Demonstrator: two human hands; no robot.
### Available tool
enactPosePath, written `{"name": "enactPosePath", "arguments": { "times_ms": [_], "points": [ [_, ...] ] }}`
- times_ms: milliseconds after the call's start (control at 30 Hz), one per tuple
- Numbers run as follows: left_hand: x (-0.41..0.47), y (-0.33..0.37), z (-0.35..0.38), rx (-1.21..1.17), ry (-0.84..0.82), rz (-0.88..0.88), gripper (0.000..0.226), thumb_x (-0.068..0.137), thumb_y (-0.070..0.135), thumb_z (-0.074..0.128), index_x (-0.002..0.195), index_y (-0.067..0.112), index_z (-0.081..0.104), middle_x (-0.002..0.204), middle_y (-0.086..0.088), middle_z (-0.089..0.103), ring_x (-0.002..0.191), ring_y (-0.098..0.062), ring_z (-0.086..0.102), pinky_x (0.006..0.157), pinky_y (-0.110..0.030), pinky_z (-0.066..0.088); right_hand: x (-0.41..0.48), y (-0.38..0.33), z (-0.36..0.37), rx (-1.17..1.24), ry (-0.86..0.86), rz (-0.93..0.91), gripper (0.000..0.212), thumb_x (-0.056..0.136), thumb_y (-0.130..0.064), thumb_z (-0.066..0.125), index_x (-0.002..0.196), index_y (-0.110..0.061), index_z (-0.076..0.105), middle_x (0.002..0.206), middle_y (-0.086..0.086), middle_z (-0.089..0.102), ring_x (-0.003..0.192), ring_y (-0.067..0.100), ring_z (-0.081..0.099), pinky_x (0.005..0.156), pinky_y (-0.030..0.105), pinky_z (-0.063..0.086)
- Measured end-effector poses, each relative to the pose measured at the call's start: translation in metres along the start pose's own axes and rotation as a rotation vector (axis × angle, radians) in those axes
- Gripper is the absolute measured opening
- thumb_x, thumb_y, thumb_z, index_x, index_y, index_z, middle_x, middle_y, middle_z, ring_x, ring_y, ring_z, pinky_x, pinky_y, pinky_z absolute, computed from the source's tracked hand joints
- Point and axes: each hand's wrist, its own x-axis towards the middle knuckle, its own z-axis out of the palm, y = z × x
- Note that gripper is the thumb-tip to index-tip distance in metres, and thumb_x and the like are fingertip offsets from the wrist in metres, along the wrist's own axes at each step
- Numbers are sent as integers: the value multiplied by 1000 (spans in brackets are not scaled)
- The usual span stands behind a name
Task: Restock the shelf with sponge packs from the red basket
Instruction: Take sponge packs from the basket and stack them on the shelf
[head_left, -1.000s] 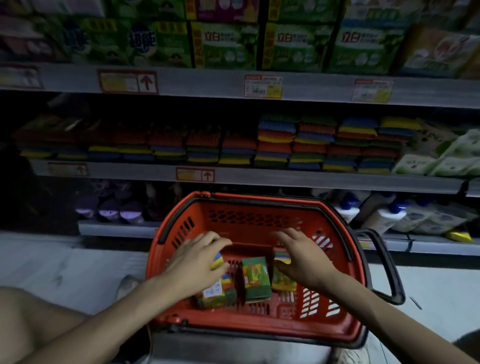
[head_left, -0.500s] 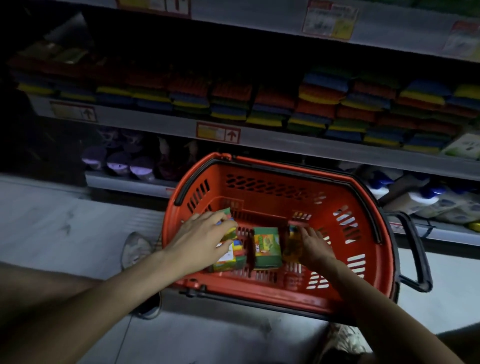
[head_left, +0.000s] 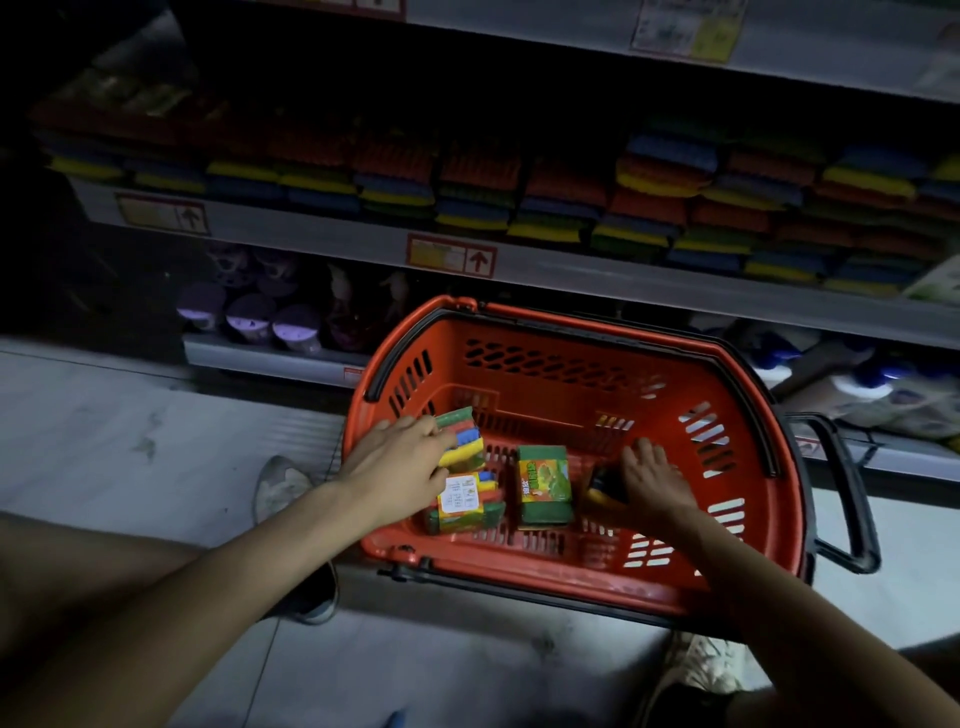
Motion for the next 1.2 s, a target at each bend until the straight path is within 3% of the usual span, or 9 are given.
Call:
{"name": "enactPosePath", "arguments": {
  "times_ms": [133, 267, 433, 533, 667, 733, 833, 1000, 1200],
  "points": [
    [3, 2, -3, -14, -42, -3, 63, 97, 47, 60, 153, 32, 38, 139, 4, 52, 131, -19, 48, 107, -39, 39, -6, -7, -34, 113, 59, -101, 90, 78, -77, 64, 136, -15, 36, 132, 11, 51, 117, 26, 54, 94, 40, 50],
    [10, 9, -5, -129, -32, 4, 78, 89, 60, 65, 156, 35, 33, 138, 5, 51, 130, -19, 51, 106, -39, 43, -23, -27, -73, 366, 105, -238, 82, 62, -83, 69, 110, -23, 40, 108, -1, 54, 97, 19, 54, 84, 40, 51],
    [16, 20, -11, -267, -87, 0, 103, 75, 63, 80, 157, 36, 25, 148, 4, 44, 133, -19, 49, 104, -38, 48, -43, -51, -93, 592, 120, -424, 70, 69, -29, 89, 120, -19, 43, 112, 3, 57, 97, 20, 60, 82, 38, 55],
    [16, 32, -5, -522, -286, 24, 117, 67, 61, 87, 159, 32, 20, 164, 4, 26, 144, -15, 39, 115, -36, 42, -54, -53, -98, 665, 90, -469, 72, 67, -21, 92, 118, -18, 42, 106, -1, 58, 90, 17, 62, 72, 20, 51],
    [19, 50, 3, -485, -243, 59, 102, 81, 50, 81, 159, 31, 19, 157, 2, 38, 137, -17, 47, 104, -23, 40, -63, -44, -99, 749, 1, -390, 72, 68, -13, 92, 118, -14, 40, 104, 3, 63, 89, 18, 69, 74, 30, 60],
    [26, 54, 7, -369, -251, 45, 87, 91, 42, 73, 160, 28, 22, 151, -4, 43, 130, -23, 53, 92, -23, 40, -57, -38, -95, 693, -14, -294, 68, 71, -18, 90, 116, -16, 40, 105, 5, 64, 90, 22, 69, 77, 41, 61],
    [39, 52, 16, -220, -348, -24, 70, 95, 42, 65, 155, 24, 35, 147, -8, 46, 127, -29, 55, 97, -34, 48, -40, -28, -86, 441, -53, -150, 61, 79, -35, 82, 119, -15, 40, 114, 9, 57, 100, 28, 63, 89, 43, 55],
    [60, 35, 32, 92, -505, -91, 53, 95, 34, 65, 143, 19, 49, 138, -11, 55, 123, -34, 58, 96, -41, 52, -13, 0, -49, 209, -158, -3, 85, 81, -68, 67, 143, -20, 35, 133, 13, 51, 119, 33, 57, 99, 46, 51],
    [81, 39, 46, 77, -686, -61, 80, 90, 40, 74, 156, 17, 36, 143, -7, 56, 125, -29, 58, 92, -35, 48, -1, 9, -9, -102, -215, -102, 72, 93, -53, 61, 150, -17, 36, 147, 14, 39, 136, 32, 40, 110, 46, 42]
  ]
}}
